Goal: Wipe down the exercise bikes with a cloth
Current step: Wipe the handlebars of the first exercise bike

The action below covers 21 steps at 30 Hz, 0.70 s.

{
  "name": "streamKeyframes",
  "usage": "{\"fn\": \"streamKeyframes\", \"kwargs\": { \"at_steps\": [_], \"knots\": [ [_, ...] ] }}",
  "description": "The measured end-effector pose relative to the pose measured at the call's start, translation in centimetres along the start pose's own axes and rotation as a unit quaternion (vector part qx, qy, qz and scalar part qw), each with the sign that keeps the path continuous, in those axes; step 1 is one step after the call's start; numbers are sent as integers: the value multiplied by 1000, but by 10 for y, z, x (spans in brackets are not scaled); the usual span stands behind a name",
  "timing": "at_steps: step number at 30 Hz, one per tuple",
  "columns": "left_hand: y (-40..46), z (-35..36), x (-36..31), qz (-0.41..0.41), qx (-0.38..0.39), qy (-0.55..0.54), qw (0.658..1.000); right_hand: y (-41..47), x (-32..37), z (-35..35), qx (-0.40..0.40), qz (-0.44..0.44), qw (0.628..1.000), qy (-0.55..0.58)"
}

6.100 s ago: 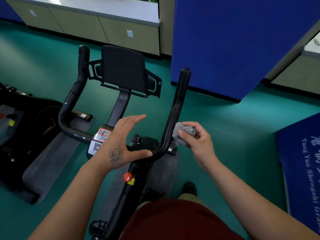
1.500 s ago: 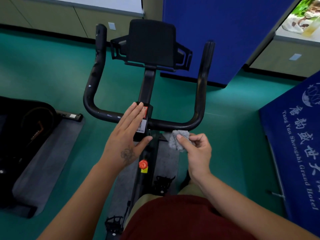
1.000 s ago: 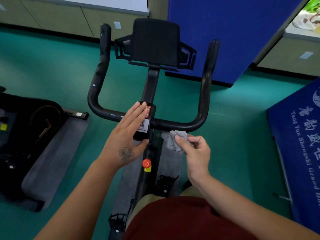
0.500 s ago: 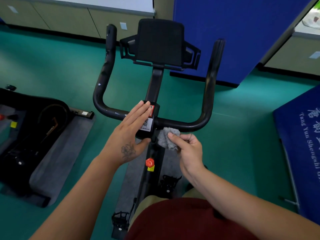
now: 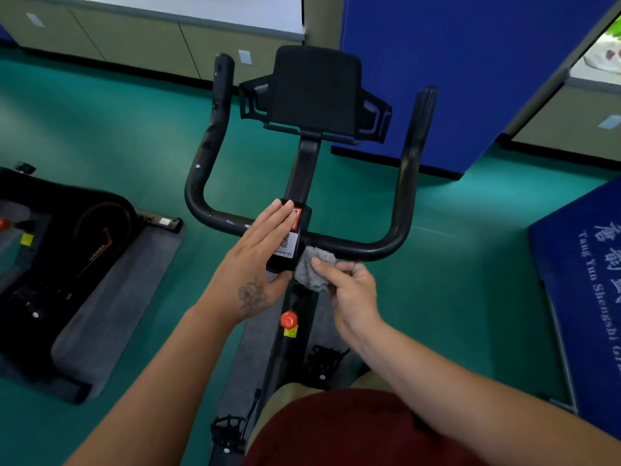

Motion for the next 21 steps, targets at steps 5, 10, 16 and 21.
{"fn": "streamKeyframes", "kwargs": {
  "at_steps": [5,10,16,21],
  "knots": [
    [0,1,-1,-2,-11,5,1000,-7,7,-21,65,45,995,-64],
    [0,2,-2,-4,-25,0,1000,-21,25,-57,124,73,988,-63],
    [4,7,-5,-21,-85,58,995,-3,132,-94,96,-65,987,-113],
    [6,20,-11,-39,-121,91,988,29,258,-82,40,-315,895,-313]
  ]
}}
Point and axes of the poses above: each hand's wrist, its own y-axis towards the middle knuckle, its own z-axis out of the palm, x = y × z, the point moved 10 cm from there along y, towards the middle knuckle, and after that the axes turned 5 degrees about -y, right-handed, at the moved point
